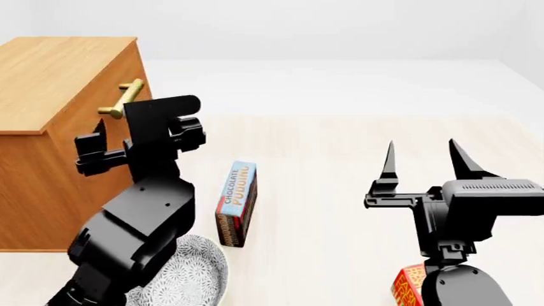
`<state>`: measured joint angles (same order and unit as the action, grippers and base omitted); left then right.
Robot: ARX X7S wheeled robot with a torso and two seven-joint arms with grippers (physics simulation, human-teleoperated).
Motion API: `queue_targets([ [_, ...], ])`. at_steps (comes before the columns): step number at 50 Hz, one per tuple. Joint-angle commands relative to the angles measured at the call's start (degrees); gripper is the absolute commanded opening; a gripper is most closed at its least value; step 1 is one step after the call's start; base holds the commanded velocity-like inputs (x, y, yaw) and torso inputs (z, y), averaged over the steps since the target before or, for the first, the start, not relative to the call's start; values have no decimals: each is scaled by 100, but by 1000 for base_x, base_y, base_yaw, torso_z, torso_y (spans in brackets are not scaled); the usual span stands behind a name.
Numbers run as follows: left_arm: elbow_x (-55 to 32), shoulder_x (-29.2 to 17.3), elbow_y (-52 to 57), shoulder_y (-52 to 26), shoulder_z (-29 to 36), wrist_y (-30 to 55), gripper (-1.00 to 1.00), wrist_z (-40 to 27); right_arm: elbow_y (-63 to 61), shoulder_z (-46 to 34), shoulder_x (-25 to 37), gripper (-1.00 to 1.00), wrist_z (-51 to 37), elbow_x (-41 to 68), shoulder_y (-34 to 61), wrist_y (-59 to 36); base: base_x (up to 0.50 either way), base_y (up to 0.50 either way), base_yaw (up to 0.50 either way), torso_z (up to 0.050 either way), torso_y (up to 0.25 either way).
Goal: Put the butter at the front in the top drawer of the cabinet and close it.
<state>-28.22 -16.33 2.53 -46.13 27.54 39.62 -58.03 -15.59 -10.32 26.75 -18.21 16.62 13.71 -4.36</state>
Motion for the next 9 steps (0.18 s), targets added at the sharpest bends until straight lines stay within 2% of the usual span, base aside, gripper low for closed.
queue_targets([
  [1, -397, -356, 938, 503, 44, -639, 100, 889, 79, 221, -71, 100, 64, 233, -228, 506, 0, 0, 0, 0, 0],
  [5, -561, -460, 1124, 665, 73, -1081, 100, 1450, -183, 565, 340, 100, 222, 439, -863, 700, 0, 0, 0, 0, 0],
  [9, -815, -529, 1268, 795, 67, -1409, 100, 1988, -131, 247, 280, 100, 141, 177, -506, 282, 0, 0, 0, 0, 0],
])
